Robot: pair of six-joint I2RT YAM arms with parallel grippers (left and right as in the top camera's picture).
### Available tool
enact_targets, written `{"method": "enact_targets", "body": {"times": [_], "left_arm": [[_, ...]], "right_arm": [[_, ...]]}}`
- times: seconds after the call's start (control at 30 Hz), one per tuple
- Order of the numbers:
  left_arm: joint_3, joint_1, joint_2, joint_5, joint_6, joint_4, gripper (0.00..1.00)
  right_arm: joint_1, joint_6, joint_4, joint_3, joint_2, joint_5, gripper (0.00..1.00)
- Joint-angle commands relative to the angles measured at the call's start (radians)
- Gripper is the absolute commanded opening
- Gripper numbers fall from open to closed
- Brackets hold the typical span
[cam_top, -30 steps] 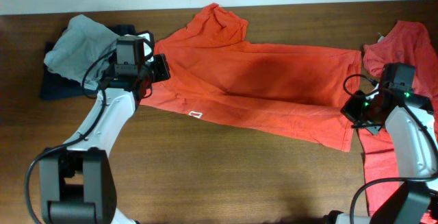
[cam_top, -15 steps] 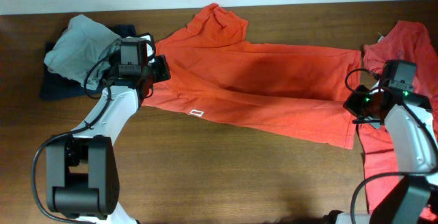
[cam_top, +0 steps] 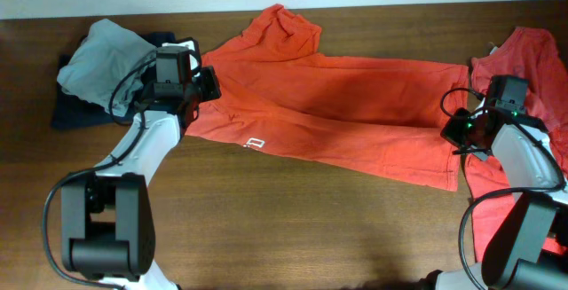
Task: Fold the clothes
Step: 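Lift both hem corners and fold them up toward the collar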
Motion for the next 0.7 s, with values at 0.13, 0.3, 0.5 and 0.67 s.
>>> {"method": "enact_targets", "body": {"times": [0.13, 0.3, 0.5, 0.67], "left_arm": [[0.018, 0.001, 0.064, -0.016, 0.020, 0.034, 0.03], [0.018, 0.001, 0.064, -0.015, 0.071, 0.055, 0.38], [0.089, 0.001, 0.064, -0.014, 0.073, 0.048, 0.65], [0.257, 0.010, 0.064, -0.015, 0.073, -0.134, 0.71]], "right_arm": [[0.023, -0.040, 0.042, 0.009, 0.018, 0.020, 0.05], [0.027, -0.040, 0.087, 0.009, 0.034, 0.021, 0.19], [0.024, -0.073, 0.171, 0.012, 0.033, 0.020, 0.64], [0.035, -0.128, 0.074, 0.111, 0.030, -0.028, 0.69]]}}
